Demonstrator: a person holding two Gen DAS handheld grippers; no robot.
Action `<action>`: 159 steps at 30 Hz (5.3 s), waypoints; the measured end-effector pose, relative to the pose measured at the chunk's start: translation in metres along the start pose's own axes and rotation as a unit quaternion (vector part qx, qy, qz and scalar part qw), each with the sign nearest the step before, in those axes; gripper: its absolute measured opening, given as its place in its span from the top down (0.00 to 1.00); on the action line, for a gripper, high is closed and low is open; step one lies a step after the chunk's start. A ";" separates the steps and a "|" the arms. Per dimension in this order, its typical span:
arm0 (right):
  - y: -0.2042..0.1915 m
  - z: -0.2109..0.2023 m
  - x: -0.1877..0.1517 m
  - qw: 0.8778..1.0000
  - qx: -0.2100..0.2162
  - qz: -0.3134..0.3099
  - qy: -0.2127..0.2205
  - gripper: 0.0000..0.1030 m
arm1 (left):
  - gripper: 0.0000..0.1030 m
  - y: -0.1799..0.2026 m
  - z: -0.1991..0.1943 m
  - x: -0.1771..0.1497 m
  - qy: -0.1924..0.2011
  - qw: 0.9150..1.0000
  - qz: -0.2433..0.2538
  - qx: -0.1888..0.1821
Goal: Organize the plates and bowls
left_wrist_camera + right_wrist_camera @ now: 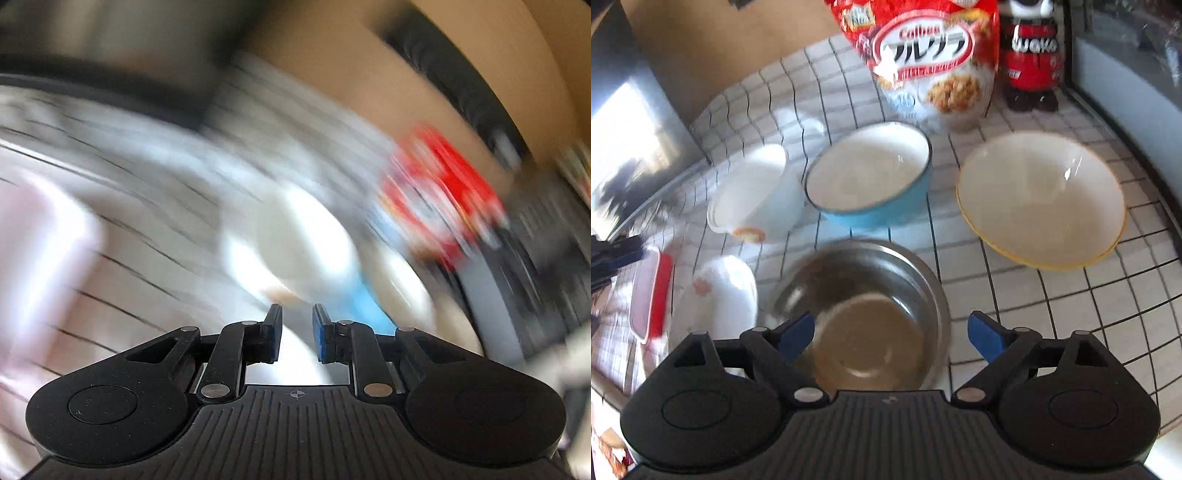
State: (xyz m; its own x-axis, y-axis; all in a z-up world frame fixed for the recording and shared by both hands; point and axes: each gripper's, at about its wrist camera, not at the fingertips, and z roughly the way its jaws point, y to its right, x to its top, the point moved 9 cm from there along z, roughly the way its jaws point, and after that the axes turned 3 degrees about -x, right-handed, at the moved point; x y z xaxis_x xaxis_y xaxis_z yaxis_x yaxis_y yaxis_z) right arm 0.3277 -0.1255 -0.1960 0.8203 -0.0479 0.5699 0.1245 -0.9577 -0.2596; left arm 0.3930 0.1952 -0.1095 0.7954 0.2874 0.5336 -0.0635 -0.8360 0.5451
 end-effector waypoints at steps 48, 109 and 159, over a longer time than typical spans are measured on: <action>0.040 0.023 -0.021 0.998 -0.021 -0.039 -0.041 0.71 | 0.75 0.079 0.112 -0.097 -0.148 0.985 0.059 0.060; -0.186 0.083 0.018 0.972 0.107 -0.208 -0.033 0.66 | 0.79 -0.086 -0.064 -0.081 0.026 0.962 -0.166 0.217; -0.067 0.085 0.010 0.997 0.024 -0.049 -0.063 0.63 | 0.69 -0.028 0.070 -0.083 -0.133 0.979 -0.078 0.136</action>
State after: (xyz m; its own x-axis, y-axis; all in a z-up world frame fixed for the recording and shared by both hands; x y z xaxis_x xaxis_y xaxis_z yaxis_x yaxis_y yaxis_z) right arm 0.3754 -0.0379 -0.2390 0.8659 0.0830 0.4933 0.2304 -0.9415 -0.2460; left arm 0.3709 0.1626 -0.2143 0.9139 0.3192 0.2507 0.2048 -0.8959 0.3942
